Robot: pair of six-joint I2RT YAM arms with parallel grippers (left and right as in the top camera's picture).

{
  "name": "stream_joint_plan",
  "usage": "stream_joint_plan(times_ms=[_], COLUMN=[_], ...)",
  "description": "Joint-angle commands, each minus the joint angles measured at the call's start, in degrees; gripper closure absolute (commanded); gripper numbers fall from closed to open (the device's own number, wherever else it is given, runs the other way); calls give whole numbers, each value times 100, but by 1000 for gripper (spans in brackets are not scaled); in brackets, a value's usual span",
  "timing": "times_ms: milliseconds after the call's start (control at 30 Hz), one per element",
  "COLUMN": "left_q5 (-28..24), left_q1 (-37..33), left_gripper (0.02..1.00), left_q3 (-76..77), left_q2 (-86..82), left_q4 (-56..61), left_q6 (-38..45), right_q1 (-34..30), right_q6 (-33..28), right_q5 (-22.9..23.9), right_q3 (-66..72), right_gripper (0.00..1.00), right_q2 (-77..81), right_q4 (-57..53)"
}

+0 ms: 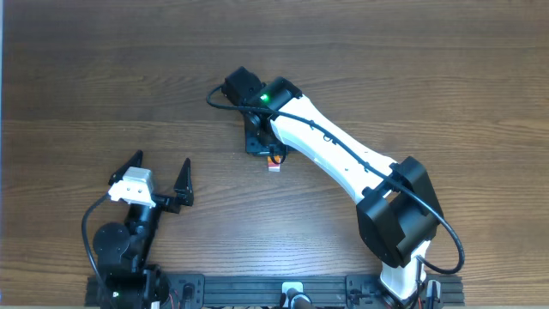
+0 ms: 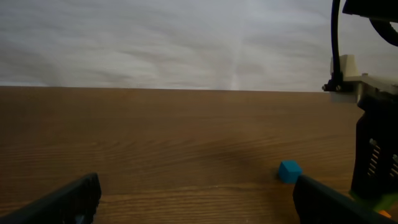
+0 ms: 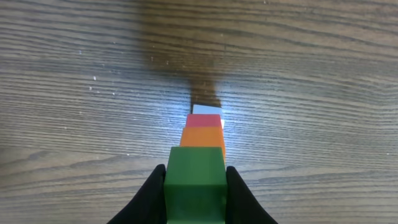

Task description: Stack Cubes

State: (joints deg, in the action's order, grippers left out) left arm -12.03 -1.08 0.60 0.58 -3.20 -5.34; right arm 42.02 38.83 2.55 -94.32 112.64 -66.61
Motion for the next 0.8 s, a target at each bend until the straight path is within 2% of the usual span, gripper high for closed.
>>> stream_joint_plan(times_ms=[33, 433, 800], left_q5=[-37, -37, -37], left_q1=[22, 22, 22], left_gripper=[20, 23, 23], left_q3=[-26, -26, -26], left_q2=[-37, -37, -37], left_q4=[-9, -9, -7], left_q6=[63, 63, 63], right_q1=[39, 42, 39], right_q6=[39, 39, 39], right_q5=[9, 11, 11], right_q3=[111, 133, 144], right_gripper=[991, 985, 827], right_q2=[-175, -173, -173], right_q4=[7, 15, 20])
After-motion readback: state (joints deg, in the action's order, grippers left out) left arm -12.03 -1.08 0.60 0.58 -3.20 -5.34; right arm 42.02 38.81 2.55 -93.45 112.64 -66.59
